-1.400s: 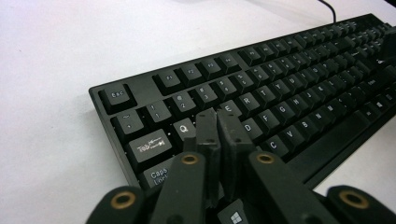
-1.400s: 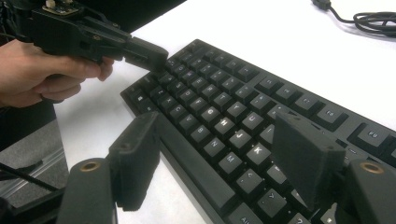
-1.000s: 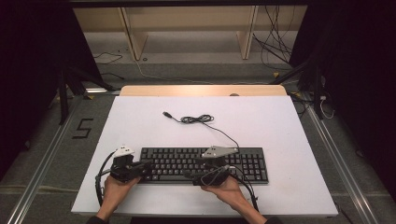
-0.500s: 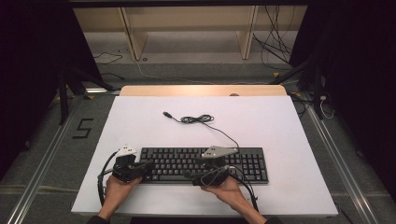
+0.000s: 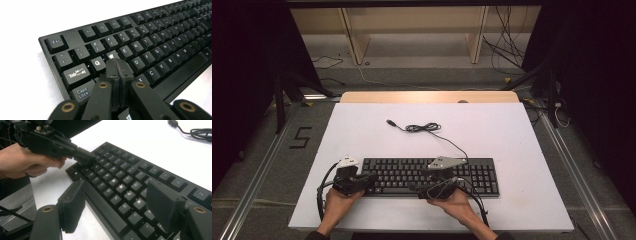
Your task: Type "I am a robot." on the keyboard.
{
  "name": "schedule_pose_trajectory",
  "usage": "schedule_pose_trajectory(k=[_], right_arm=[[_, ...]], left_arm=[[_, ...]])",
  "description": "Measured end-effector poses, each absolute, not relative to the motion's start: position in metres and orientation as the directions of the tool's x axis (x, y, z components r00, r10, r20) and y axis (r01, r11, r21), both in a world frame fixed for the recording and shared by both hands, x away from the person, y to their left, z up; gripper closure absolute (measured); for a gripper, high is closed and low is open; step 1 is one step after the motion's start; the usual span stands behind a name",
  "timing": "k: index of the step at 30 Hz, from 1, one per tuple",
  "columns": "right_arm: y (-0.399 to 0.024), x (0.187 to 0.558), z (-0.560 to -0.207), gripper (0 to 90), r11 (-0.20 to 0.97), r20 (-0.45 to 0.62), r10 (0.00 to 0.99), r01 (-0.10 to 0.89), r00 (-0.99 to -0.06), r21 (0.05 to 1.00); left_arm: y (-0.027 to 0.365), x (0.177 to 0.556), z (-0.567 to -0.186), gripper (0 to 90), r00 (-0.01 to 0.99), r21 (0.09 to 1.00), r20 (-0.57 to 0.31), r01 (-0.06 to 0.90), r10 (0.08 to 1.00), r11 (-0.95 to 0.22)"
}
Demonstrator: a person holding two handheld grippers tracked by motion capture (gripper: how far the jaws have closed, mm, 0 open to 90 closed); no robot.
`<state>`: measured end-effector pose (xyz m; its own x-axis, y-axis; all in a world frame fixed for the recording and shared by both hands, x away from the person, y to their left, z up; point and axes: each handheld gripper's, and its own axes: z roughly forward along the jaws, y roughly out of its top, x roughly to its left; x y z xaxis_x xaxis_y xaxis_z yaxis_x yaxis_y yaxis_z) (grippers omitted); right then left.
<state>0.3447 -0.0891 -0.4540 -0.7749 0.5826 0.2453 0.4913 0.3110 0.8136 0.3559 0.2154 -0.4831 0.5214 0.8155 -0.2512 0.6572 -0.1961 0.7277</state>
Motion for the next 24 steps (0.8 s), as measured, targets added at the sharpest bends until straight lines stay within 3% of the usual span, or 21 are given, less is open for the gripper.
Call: schedule_pose_trajectory(k=[11, 24], right_arm=[[-0.09, 0.345, -0.454, 32.9, 0.307, 0.245, 0.583, 0.489, -0.775, 0.817], [-0.09, 0.346, -0.454, 32.9, 0.31, 0.243, 0.581, 0.487, -0.777, 0.817]], left_arm=[[0.219, 0.35, -0.474, 79.1, 0.526, 0.772, -0.252, 0.616, 0.812, -0.159], [0.219, 0.343, -0.47, 59.6, 0.54, 0.783, -0.287, 0.608, 0.791, -0.13]])
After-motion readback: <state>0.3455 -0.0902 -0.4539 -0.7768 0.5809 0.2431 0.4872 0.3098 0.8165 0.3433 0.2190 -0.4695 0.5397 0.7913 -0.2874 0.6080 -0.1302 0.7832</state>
